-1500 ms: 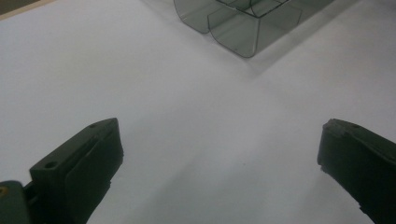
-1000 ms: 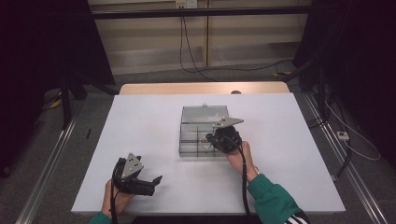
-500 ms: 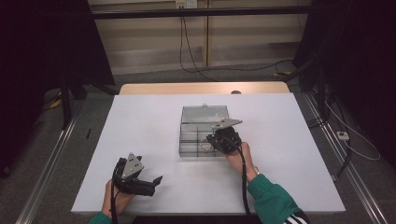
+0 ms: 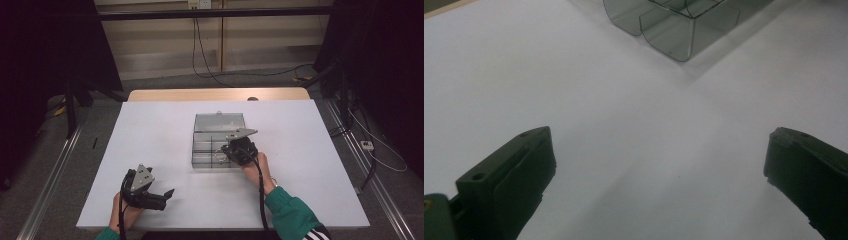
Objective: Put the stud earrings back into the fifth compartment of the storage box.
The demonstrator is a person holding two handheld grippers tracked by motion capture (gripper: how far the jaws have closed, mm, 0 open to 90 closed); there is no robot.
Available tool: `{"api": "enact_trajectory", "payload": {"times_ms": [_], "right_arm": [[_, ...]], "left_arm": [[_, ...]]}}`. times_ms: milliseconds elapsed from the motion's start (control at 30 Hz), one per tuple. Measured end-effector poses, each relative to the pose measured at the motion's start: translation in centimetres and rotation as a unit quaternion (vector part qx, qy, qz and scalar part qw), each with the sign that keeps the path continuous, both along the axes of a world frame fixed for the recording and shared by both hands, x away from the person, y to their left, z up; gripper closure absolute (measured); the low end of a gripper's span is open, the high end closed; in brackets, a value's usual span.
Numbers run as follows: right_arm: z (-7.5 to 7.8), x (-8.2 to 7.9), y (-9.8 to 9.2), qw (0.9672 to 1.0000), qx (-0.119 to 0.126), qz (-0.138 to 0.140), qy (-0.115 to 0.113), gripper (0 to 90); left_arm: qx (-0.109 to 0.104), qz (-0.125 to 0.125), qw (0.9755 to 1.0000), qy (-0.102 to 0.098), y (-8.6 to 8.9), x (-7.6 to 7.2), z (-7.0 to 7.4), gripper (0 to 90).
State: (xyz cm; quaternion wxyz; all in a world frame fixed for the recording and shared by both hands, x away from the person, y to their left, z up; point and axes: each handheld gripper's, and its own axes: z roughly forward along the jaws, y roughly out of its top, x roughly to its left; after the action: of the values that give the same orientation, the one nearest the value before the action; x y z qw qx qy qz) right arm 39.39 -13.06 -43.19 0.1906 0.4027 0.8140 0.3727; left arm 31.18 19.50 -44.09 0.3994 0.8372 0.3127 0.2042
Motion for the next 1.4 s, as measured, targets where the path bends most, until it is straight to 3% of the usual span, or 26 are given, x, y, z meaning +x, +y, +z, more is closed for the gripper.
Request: {"api": "enact_trajectory", "payload": {"times_ms": [433, 700, 867, 1100, 1400], "right_arm": [[-0.5, 0.1, 0.7, 0.9998, -0.018, 0.008, 0.007, 87.9], [-0.7, -0.1, 1.2, 0.9988, -0.048, 0.011, 0.000, 88.0], [-0.8, -0.1, 1.3, 0.9988, -0.047, 0.014, 0.002, 86.7], [-0.1, -0.3, 0.7, 0.9997, -0.015, 0.018, 0.004, 64.7], [0.8, -0.8, -0.8, 0.9988, 0.014, 0.042, 0.021, 30.0]], "left_arm": [[0.001, 0.001, 1.0000, 0.000, 0.2, 0.0, -0.1, 0.0], [0.002, 0.002, 1.0000, 0.001, 0.1, 0.0, -0.1, 0.0], [0.002, 0.003, 1.0000, 0.001, 0.1, 0.0, -0.1, 0.0], [0.002, 0.002, 1.0000, 0.000, 0.2, -0.1, -0.1, 0.0], [0.000, 0.006, 1.0000, -0.001, 0.4, -0.1, 0.0, 0.0]]}}
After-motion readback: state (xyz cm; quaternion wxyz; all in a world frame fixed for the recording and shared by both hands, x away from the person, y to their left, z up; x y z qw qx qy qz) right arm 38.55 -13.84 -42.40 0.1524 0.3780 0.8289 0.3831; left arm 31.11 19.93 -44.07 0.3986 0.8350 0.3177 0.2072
